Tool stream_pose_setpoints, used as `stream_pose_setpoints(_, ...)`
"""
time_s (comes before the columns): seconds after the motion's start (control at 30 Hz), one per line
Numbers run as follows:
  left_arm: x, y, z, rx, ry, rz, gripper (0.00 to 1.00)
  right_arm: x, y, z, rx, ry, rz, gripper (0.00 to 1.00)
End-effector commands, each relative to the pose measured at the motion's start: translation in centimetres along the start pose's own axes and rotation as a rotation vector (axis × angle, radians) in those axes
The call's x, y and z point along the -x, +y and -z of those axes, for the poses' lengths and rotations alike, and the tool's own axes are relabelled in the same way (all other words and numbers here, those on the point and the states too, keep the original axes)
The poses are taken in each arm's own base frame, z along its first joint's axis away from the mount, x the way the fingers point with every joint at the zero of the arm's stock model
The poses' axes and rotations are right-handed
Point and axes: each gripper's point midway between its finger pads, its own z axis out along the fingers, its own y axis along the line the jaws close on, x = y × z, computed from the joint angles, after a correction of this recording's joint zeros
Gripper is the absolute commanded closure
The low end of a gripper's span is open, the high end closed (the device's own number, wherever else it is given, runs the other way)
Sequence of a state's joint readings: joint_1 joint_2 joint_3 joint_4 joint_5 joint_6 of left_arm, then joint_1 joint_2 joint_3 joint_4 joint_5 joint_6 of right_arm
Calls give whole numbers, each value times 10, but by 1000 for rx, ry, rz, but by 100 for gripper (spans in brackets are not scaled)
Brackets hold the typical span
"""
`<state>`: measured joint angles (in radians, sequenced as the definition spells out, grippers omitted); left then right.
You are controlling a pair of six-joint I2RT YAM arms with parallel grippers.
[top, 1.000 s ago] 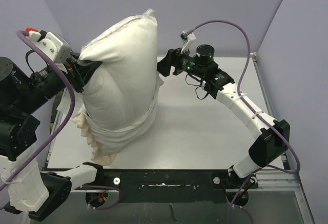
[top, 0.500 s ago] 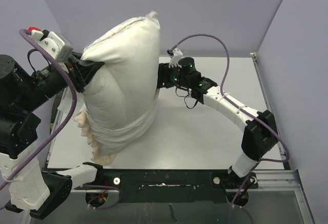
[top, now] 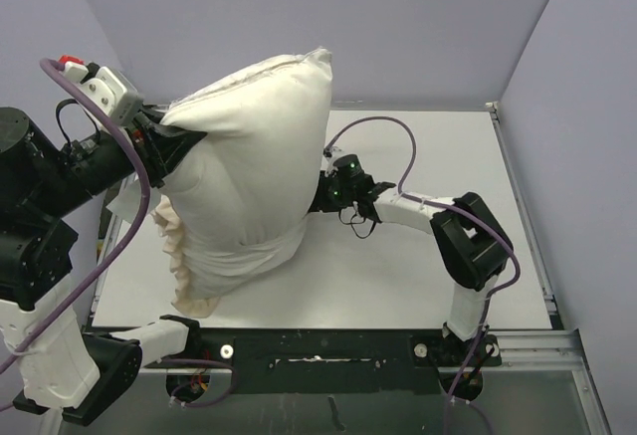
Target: Remove the pillowcase from the pillow
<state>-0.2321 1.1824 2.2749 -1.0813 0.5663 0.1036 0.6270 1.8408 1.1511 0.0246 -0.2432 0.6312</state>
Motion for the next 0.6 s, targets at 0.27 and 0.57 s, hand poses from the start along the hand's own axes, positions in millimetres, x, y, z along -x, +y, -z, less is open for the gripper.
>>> stream_pose_setpoints(0.27, 115, 17, 25, 151, -409, -223, 100, 73, 8, 73, -70, -327, 244, 29)
stream_pose_setpoints(0.57, 139, 66, 2, 310, -483, -273, 100, 91, 12, 144, -64, -437, 347, 10)
